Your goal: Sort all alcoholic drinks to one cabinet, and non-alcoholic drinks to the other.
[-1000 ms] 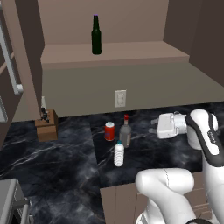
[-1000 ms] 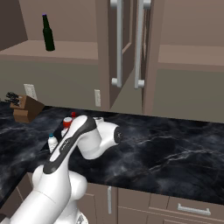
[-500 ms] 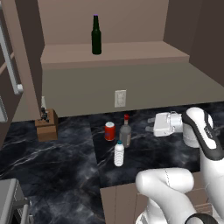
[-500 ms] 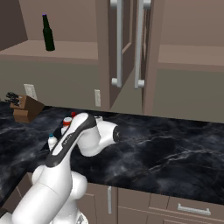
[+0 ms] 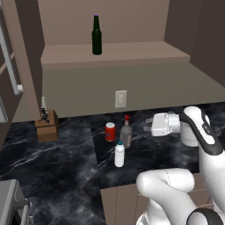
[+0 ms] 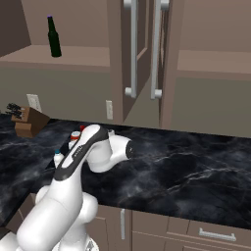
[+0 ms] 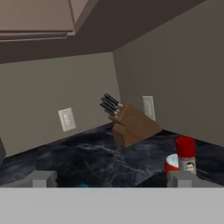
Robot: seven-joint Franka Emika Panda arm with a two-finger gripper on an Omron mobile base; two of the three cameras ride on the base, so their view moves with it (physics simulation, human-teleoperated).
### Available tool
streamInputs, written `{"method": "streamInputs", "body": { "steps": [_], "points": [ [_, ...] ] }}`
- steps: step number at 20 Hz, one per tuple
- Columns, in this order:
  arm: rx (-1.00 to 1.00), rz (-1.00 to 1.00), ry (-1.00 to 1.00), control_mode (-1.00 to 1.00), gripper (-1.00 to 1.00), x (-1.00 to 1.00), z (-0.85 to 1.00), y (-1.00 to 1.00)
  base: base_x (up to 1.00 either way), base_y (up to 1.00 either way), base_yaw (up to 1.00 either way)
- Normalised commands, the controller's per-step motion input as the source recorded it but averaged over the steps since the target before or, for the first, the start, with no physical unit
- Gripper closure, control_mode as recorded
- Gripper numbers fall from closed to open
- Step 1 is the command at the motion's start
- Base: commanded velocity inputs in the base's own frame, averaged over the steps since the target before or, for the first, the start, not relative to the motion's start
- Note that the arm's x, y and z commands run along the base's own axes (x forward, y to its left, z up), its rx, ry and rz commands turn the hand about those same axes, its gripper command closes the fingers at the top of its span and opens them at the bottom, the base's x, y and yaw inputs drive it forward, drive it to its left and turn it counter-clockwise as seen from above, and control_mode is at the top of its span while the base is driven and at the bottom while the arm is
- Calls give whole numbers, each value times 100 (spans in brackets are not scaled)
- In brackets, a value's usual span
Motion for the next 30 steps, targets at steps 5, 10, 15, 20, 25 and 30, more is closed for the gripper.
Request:
{"method": "streamInputs", "body": {
  "steps": [5, 10, 15, 20, 25, 30],
  "points": [
    [1, 0, 0, -100, -100, 8, -6, 4, 0, 0, 0],
    [2, 0, 0, -100, -100, 14, -2, 3, 0, 0, 0],
    [1, 0, 0, -100, -100, 17, -3, 6, 0, 0, 0],
    [0, 0, 0, -100, -100, 16, -6, 6, 0, 0, 0],
    [0, 0, 0, -100, -100, 13, -7, 8, 0, 0, 0],
    [0, 0, 1, -100, -100, 15, -8, 8, 0, 0, 0]
  ]
}}
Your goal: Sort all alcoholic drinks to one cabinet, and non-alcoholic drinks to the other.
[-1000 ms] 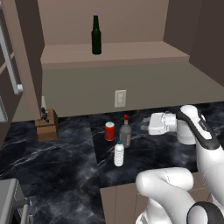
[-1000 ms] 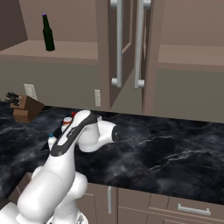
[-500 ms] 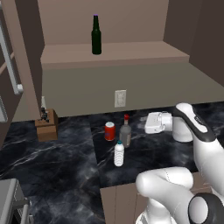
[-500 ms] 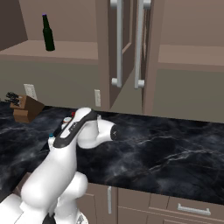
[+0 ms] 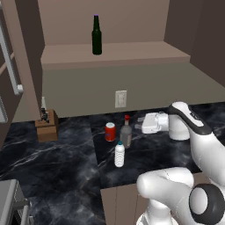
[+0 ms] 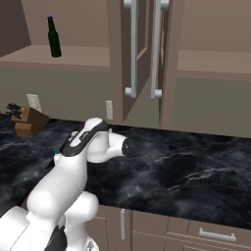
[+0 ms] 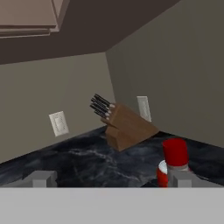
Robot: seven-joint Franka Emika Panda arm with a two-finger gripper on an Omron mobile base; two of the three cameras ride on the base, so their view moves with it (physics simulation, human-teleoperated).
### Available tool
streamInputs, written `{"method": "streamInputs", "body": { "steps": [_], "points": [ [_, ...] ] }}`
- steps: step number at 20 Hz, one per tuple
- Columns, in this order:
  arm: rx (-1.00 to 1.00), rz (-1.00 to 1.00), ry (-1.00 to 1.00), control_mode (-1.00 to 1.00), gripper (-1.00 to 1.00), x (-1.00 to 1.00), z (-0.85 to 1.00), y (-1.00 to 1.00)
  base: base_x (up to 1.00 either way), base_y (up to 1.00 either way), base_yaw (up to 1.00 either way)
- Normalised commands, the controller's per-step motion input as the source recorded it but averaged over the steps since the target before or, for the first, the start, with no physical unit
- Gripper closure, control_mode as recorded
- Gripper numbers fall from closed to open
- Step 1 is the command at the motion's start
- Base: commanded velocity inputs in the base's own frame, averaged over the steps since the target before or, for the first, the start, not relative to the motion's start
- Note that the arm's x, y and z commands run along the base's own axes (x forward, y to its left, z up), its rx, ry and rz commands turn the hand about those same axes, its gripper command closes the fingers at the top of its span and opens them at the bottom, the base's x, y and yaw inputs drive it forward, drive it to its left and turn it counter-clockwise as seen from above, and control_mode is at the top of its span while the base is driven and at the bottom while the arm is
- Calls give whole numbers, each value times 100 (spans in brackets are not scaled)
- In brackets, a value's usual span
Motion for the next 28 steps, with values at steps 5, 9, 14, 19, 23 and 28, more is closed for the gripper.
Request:
{"method": "streamInputs", "body": {
  "steps": [5, 9, 14, 19, 23, 28],
  "points": [
    [1, 1, 2, -100, -100, 21, -8, 1, 0, 0, 0],
    [1, 1, 2, -100, -100, 19, -13, 0, 0, 0, 0],
    [0, 1, 4, -100, -100, 12, -24, 0, 0, 0, 0],
    [1, 2, 3, -100, -100, 10, -24, 0, 0, 0, 0],
    [1, 1, 0, -100, -100, 11, -12, 0, 0, 0, 0],
    [2, 1, 0, -100, -100, 12, -7, 0, 0, 0, 0]
  ]
}}
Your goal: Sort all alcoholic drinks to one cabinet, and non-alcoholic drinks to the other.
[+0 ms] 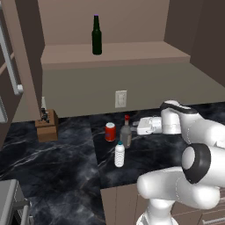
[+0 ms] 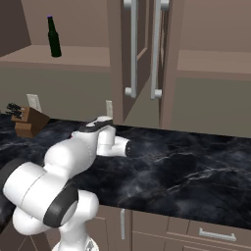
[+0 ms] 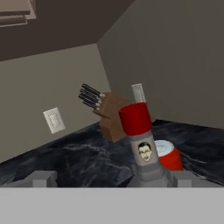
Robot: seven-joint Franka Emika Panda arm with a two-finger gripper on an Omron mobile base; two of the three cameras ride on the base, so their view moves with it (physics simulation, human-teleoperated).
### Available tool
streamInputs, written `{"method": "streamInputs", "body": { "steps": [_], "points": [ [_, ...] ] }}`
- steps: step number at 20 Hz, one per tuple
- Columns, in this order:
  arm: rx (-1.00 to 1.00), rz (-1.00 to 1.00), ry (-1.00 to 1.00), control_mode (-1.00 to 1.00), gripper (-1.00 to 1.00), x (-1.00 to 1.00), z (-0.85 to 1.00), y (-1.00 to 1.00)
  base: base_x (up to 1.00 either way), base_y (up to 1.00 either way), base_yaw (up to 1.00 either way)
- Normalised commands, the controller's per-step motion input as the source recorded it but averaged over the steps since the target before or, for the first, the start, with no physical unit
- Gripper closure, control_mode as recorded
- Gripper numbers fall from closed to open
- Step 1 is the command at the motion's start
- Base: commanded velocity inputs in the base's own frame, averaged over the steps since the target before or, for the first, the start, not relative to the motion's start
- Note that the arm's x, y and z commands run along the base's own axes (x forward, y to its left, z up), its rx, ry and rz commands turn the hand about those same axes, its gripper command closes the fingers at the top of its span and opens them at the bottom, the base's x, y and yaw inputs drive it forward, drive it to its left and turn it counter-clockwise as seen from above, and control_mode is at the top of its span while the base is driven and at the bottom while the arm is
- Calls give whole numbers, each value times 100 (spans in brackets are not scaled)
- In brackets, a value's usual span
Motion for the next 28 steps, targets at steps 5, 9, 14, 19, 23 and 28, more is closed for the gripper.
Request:
{"method": "streamInputs", "body": {
  "steps": [5, 9, 14, 19, 23, 28],
  "points": [
    [1, 1, 0, -100, -100, 9, -7, 0, 0, 0, 0],
    [1, 1, 0, -100, -100, 7, -3, 4, 0, 0, 0],
    [2, 1, 0, -100, -100, 5, 0, 7, 0, 0, 0],
    [1, 0, 0, -100, -100, 11, 0, 9, 0, 0, 0],
    [1, 0, 0, -100, -100, 11, 0, 6, 0, 0, 0],
    [1, 0, 0, -100, -100, 8, 0, 4, 0, 0, 0]
  ]
}}
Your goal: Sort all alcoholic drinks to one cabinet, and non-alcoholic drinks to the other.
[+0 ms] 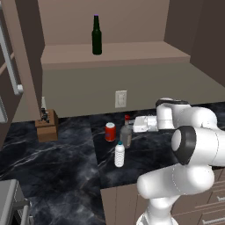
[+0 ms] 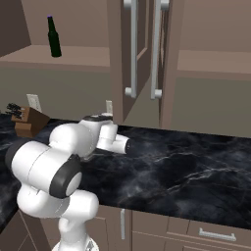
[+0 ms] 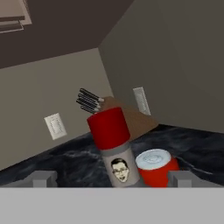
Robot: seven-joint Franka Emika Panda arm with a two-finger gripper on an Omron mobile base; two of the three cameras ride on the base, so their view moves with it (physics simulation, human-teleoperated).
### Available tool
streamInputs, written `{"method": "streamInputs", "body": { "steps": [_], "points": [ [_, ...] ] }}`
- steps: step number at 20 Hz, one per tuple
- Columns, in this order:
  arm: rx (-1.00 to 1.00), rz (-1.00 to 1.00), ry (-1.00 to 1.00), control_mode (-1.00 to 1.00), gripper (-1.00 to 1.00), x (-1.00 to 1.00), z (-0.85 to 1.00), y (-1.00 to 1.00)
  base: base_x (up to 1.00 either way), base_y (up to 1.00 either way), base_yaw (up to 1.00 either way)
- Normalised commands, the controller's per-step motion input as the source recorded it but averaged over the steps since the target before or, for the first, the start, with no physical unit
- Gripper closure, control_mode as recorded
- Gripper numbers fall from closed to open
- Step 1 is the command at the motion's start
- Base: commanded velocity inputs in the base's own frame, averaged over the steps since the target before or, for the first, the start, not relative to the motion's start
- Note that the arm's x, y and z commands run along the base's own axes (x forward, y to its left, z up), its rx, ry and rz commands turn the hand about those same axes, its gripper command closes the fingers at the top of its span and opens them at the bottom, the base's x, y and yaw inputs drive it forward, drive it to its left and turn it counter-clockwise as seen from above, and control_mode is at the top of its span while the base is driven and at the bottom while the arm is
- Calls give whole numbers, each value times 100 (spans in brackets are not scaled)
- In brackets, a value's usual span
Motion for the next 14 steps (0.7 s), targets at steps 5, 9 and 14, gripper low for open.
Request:
{"method": "streamInputs", "body": {
  "steps": [5, 9, 14],
  "points": [
    [1, 0, 0, -100, -100, 9, 0, 2, 0, 0, 0],
    [0, 0, 0, -100, -100, 9, 0, 0, 0, 0, 0],
    [0, 0, 0, -100, -100, 5, -5, 0, 0, 0, 0]
  ]
}}
